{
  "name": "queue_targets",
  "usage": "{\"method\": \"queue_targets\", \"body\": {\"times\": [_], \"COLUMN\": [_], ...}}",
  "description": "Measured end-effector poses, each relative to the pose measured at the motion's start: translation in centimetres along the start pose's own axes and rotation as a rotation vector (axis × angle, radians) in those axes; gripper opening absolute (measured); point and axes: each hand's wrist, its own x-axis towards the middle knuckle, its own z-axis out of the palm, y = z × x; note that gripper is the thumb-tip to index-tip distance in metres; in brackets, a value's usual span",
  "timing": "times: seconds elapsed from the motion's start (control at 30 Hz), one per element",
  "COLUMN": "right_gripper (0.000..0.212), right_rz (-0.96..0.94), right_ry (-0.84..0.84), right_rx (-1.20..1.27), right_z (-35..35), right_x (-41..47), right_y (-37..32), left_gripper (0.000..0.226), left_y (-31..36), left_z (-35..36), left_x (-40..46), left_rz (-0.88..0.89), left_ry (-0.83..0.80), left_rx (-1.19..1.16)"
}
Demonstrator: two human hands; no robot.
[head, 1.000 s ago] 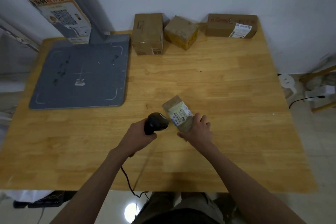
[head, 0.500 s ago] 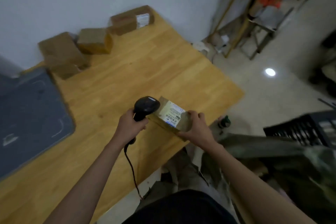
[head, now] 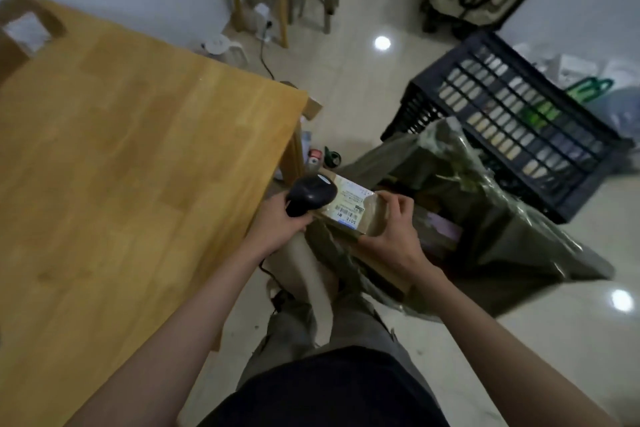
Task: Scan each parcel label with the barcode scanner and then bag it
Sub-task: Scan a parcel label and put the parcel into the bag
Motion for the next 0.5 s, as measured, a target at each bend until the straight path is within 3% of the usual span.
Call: {"method": "queue_targets", "body": {"times": [0.23,0.37,0.5], "right_gripper": [0.097,0.094,0.082], "right_rz": [0.275,0.416,0.490], "right_ry": [-0.026,-0.148,-0.318], "right_rx": [-0.078,-0.154,-0.192], "right_z": [-2.2,-1.6,-0.1], "right_x": [2.0,4.4,5.9], "right_y": [11.2,17.3,21.3], "left_gripper": [0.015,0.023,0.013], "left_y": [1.1,0.1,-1.9], "left_z": [9.1,13.7,17.2], "left_x": [3.8,6.0,7.2], "left_rz": [-0.065,-0.102,-0.175], "left_ry": [-0.165,-0.197,-0.250], "left_rx": [0.053,0.103,0.120]}}
